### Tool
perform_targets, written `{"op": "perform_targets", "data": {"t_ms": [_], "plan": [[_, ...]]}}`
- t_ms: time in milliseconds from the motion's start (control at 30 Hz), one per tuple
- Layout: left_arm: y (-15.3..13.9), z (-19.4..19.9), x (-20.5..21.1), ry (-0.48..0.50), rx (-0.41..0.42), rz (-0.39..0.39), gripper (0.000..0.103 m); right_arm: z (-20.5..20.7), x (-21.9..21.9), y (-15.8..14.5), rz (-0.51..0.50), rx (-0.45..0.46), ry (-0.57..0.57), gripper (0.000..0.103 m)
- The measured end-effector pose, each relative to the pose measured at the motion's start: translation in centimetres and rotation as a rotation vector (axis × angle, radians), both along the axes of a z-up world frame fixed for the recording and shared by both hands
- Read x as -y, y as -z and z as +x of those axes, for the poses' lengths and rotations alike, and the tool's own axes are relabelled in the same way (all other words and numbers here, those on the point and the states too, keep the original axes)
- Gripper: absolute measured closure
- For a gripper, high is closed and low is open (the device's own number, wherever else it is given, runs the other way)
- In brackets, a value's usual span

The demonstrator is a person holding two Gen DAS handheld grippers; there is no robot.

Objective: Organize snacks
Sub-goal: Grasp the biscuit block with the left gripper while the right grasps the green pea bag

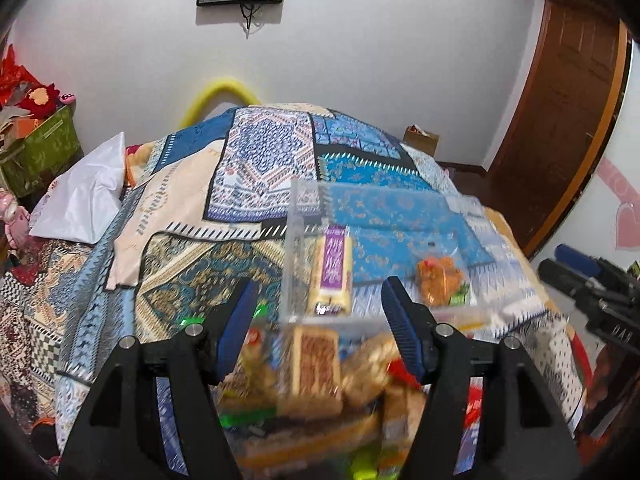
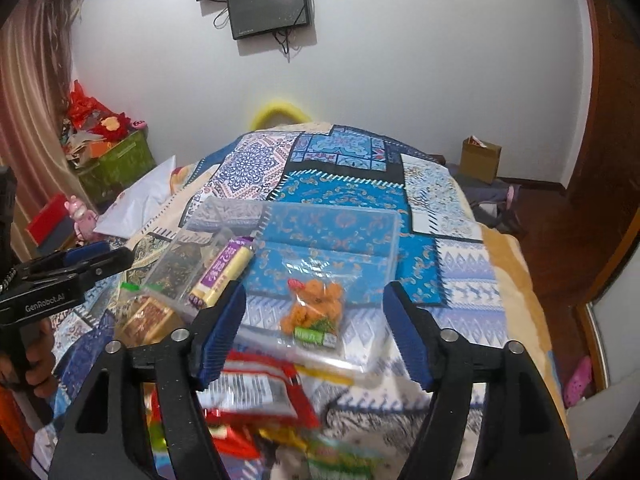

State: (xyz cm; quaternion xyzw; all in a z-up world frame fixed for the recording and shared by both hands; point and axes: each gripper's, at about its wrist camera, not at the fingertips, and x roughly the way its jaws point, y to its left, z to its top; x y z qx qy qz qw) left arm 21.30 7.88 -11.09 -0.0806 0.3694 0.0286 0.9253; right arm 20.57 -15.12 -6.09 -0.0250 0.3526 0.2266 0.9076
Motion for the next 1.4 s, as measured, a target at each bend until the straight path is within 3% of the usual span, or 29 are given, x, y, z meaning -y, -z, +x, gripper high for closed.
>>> {"op": "perform_targets", "data": {"t_ms": [167,367,500,700,867,1100,1400], "plan": [[1.5,-1.9,-0.1,0.009,-0.043,0.023,0.039,-1.7,1.5,1.1,-0.028,-0.019,0.018,0.032],[3.8,-4.0,0.0,0.015,-0.068,0.033,0.039,-3.3,3.5,3.9,-0.041,-0.103,0.045,0.032],[5.1,-4.5,0.1,0.021,-0.094,0.016,0.052,-4.2,3.9,6.4,-0.035,-0.184,0.054,0.032],[6.0,-3.7,0.4,0.03,-0.106,-0.004,0.055,-4.7,4.1,9.0,0.004,-0.264,0.059,0.032],[7.0,-2.4,0.9,0.032,-0.118,-0.003,0.055,-4.9,4.0,9.4,-0.001,-0.256,0.061,0.033],[7.6,-1.6,0.2,0.002,-0.109,-0.009,0.054,-5.0,4.9,9.6,0.003,-0.25,0.074,0.051],[8.4,-0.5,0.1,-0.024,-0.133,0.005,0.055,-5.1,4.7,9.7,0.0,-0.246,0.074,0.053]]}}
